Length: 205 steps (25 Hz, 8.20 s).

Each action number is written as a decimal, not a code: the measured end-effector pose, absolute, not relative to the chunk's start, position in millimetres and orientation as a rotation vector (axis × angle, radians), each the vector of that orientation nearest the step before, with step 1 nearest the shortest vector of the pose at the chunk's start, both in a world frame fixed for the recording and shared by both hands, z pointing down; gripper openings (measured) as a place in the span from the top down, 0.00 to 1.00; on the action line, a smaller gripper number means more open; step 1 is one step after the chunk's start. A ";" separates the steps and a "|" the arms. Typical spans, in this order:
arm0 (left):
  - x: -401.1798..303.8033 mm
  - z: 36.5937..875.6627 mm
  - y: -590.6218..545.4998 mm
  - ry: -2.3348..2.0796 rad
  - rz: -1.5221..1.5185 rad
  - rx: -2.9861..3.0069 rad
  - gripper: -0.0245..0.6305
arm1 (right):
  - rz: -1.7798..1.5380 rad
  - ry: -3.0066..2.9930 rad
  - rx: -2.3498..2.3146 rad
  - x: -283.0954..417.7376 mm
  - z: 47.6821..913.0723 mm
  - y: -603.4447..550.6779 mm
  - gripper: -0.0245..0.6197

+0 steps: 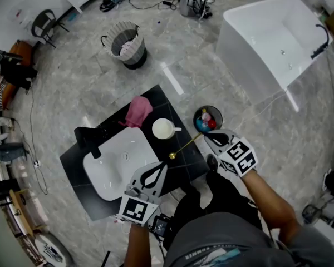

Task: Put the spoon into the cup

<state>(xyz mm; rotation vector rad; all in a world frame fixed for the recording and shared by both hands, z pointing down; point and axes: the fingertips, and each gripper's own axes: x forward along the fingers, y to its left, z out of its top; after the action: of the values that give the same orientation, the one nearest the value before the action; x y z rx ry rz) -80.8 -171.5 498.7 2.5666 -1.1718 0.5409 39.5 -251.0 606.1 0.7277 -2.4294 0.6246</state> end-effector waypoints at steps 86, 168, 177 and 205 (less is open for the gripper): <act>-90.3 595.8 -137.3 -1.120 0.649 2.340 0.96 | 1.698 -2.337 0.738 16.8 765.0 -244.0 0.77; -115.1 569.1 -139.2 -1.158 0.514 2.393 0.96 | 1.585 -2.580 0.732 -2.2 635.3 -254.4 0.91; -103.2 563.5 -138.8 -1.146 0.512 2.405 0.96 | 1.563 -2.601 0.761 11.4 623.9 -255.5 0.91; -96.8 595.0 -131.1 -1.068 0.477 2.330 0.96 | 1.526 -2.626 0.720 -1.7 609.6 -266.2 0.91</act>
<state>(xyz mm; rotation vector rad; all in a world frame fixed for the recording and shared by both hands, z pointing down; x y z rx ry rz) -96.8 -131.1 595.0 2.3297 -1.0682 0.4774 -1.7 -266.2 609.6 0.7201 -2.6259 1.5257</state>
